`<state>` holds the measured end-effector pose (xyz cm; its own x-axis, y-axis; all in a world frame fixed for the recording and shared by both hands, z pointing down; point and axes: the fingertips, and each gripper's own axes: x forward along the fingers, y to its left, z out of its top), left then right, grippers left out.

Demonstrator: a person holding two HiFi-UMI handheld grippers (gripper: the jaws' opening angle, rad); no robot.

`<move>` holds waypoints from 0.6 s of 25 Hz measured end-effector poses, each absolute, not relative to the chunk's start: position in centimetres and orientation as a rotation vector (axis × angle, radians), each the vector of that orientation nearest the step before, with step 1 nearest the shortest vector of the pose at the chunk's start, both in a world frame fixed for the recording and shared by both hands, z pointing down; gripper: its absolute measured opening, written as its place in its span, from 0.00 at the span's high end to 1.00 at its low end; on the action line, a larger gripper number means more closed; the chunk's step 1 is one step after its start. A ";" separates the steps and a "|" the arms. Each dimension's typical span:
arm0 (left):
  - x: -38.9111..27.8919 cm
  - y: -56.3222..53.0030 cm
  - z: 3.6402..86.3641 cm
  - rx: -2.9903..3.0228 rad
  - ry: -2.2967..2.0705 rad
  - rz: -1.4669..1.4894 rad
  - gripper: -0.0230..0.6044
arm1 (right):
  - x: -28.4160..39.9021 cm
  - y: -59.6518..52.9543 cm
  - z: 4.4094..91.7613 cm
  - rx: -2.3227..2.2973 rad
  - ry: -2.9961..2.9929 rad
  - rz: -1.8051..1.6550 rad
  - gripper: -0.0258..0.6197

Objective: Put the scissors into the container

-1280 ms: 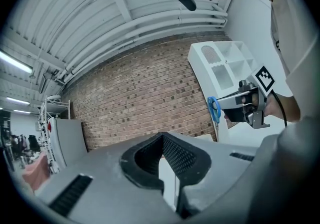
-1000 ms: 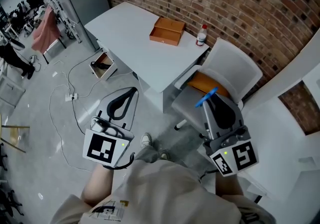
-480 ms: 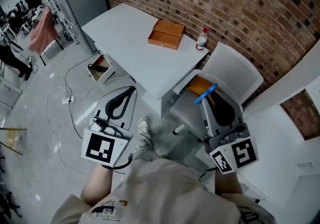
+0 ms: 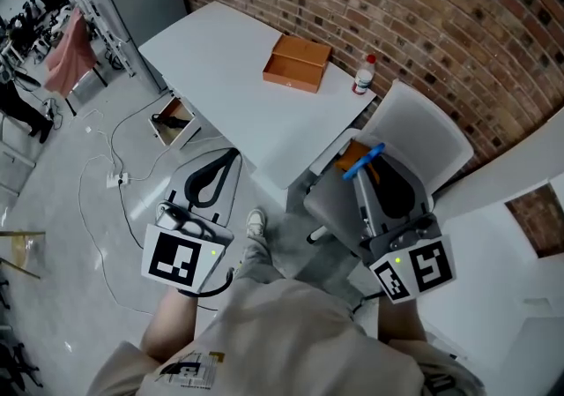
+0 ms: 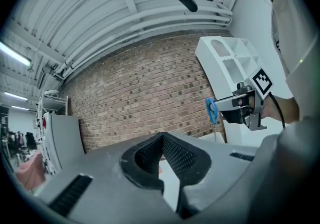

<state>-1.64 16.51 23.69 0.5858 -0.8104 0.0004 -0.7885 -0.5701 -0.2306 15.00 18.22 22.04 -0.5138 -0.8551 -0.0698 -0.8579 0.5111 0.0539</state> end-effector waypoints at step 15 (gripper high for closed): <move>-5.1 2.1 25.3 -2.699 1.293 -0.206 0.95 | 10.6 3.4 23.7 -1.584 2.756 0.047 0.84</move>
<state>-5.10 2.11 25.29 0.6208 -0.7815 0.0618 -0.7622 -0.6201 -0.1858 10.63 3.40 23.70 -0.5027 -0.8643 0.0179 -0.8632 0.5030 0.0442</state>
